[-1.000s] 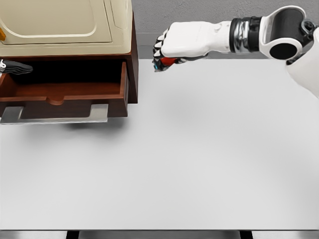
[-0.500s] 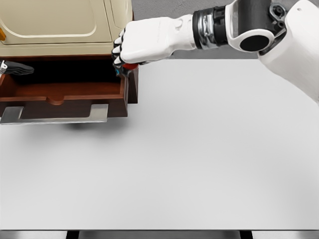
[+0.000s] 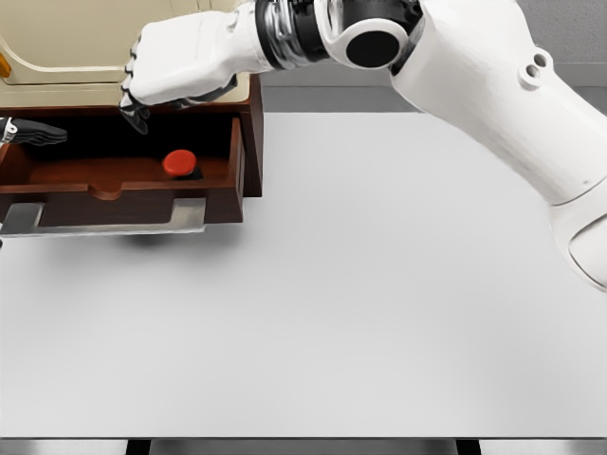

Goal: Open the cabinet drawer with left arm, and place a switch into the drawer with right arm

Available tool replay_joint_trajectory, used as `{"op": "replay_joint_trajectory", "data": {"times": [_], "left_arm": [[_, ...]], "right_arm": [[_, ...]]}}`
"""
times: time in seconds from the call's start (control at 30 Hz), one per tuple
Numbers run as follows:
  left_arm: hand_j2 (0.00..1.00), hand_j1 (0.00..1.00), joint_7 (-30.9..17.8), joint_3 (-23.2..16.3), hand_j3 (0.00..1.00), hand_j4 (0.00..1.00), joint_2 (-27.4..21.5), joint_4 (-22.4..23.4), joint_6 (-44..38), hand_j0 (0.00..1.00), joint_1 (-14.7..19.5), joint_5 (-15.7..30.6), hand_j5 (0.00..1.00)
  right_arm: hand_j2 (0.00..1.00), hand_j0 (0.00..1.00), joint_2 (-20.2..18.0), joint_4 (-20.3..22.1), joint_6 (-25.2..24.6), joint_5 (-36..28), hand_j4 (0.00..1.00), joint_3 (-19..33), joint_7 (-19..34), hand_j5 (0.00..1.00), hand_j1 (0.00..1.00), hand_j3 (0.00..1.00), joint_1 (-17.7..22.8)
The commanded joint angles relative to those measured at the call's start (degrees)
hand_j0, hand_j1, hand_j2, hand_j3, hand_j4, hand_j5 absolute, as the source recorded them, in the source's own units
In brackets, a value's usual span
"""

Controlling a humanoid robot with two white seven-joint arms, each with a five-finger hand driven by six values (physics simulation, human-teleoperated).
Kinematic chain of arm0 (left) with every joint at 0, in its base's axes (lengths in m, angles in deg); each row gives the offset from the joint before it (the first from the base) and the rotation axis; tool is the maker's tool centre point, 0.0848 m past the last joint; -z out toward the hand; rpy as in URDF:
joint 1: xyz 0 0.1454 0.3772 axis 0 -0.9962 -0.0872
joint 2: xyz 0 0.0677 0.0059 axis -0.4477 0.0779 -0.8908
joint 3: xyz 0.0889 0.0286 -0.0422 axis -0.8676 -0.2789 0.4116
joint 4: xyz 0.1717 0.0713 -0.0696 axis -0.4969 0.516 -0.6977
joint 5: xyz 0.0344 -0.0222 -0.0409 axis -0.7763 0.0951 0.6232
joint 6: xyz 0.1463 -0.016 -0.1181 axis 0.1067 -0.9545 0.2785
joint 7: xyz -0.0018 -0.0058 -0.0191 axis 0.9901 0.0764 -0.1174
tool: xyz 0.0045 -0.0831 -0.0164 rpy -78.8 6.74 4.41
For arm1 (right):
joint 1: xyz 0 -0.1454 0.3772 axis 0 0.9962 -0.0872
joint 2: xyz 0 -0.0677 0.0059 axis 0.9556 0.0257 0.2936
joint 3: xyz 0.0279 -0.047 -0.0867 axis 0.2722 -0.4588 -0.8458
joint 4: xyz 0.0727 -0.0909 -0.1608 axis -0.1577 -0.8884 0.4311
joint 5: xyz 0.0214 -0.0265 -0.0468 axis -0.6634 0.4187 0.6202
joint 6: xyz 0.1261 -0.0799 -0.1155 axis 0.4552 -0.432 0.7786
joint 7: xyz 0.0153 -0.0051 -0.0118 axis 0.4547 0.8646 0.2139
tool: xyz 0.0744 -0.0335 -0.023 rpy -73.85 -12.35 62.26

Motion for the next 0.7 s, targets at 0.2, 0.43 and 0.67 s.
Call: {"op": "replay_joint_trajectory", "data": {"times": [0.2,0.43,0.67], "left_arm": [[1.0,1.0,0.02,0.61,1.0,1.0,1.58,-0.08,0.11,1.0,1.14,0.6,1.0],[1.0,1.0,0.02,0.69,1.0,1.0,12.74,-0.08,0.2,1.0,4.92,0.51,1.0],[1.0,1.0,0.02,0.52,1.0,1.0,17.48,-0.08,0.29,1.0,5.01,0.43,1.0]], "right_arm": [[1.0,1.0,-31.88,25.67,-0.19,-5.01,1.0,20.14,-0.01,1.0,1.0,1.0,15.12],[1.0,1.0,-39.36,15.13,-0.19,-4.4,1.0,34.21,-0.01,1.0,1.0,1.0,38.07],[1.0,1.0,-40.32,9.32,-0.19,-2.29,1.0,35.27,-0.01,1.0,1.0,1.0,44.31]]}}
